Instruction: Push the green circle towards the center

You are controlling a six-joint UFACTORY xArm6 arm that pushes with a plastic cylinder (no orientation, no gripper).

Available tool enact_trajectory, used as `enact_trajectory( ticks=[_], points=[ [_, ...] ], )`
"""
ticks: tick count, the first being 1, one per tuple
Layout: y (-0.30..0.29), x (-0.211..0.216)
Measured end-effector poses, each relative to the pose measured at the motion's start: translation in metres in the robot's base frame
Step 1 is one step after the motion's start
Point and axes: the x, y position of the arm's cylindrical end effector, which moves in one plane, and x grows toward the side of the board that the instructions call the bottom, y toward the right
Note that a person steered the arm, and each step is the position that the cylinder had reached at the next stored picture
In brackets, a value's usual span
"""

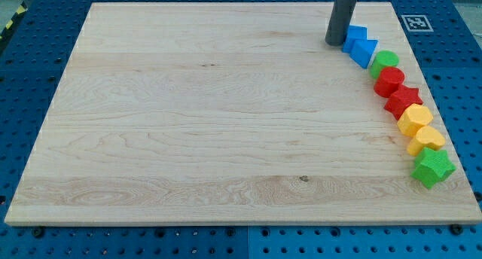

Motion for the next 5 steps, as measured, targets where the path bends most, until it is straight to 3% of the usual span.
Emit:
enact_trajectory(
  ticks=[2, 3, 4, 5],
  points=[
    [0.0, -0.012],
    [-0.001, -0.059],
    [0.052, -0.067],
    [0.109, -0.033]
  ],
)
